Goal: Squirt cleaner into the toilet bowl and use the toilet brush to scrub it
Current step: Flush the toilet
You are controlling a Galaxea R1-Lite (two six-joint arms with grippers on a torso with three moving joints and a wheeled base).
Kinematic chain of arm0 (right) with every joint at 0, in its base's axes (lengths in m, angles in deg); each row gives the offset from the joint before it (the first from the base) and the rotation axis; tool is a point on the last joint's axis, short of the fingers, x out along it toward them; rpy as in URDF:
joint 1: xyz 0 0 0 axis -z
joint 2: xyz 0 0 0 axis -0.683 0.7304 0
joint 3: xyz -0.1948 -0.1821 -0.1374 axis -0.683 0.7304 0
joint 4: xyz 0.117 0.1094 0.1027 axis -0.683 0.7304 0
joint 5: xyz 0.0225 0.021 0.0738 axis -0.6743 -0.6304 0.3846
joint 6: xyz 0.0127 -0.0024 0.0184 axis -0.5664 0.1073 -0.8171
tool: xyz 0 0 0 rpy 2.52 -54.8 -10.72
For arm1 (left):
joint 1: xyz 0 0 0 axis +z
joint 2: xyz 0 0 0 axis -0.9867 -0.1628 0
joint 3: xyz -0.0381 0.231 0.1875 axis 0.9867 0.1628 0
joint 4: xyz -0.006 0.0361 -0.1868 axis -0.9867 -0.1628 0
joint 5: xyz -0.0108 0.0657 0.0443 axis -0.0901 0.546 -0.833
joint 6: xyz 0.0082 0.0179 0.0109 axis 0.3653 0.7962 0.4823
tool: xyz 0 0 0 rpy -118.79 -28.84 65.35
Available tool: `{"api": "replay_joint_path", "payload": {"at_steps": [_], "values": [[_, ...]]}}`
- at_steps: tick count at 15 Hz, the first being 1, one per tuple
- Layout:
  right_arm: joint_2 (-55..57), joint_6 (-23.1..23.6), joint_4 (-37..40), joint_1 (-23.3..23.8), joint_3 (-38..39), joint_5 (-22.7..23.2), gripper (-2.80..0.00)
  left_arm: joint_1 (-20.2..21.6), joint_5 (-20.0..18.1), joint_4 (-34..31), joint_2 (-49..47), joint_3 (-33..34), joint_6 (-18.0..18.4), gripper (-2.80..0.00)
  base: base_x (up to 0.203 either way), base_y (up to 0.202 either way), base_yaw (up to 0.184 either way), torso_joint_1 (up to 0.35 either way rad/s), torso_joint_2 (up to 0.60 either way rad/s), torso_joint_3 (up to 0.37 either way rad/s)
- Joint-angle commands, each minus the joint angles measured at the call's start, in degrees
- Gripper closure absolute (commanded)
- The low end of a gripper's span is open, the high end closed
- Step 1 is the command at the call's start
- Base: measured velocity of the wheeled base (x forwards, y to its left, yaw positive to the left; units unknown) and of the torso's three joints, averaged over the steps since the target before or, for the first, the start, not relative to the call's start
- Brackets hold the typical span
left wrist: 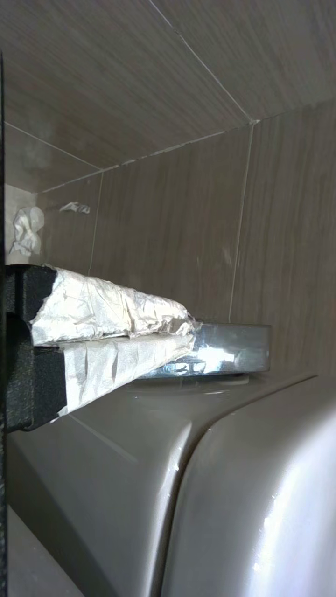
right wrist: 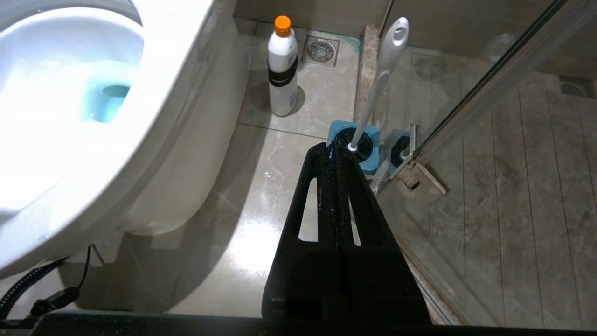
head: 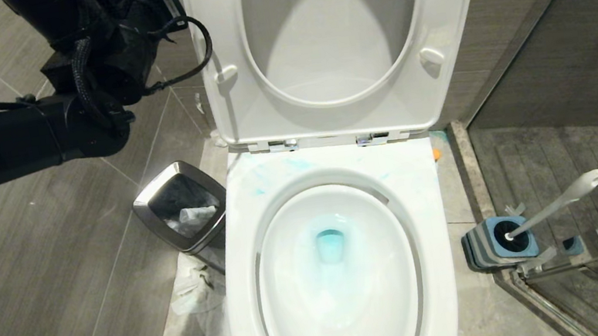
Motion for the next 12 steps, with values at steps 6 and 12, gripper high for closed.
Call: {"api": "replay_joint_path", "payload": {"at_steps": [6, 12], "values": [[0.07, 0.04, -0.06, -0.01, 1.49, -0.02, 0.0, 0.39, -0.75, -0.41, -2.8, -0.1, 0.19, 0.0, 0.0, 0.0, 0.0, 0.0, 0.0, 0.0], [0.07, 0.04, -0.06, -0.01, 1.45, 0.01, 0.0, 0.39, -4.59, -0.5, -2.9, -0.1, 0.39, 0.0, 0.0, 0.0, 0.0, 0.0, 0.0, 0.0]]}}
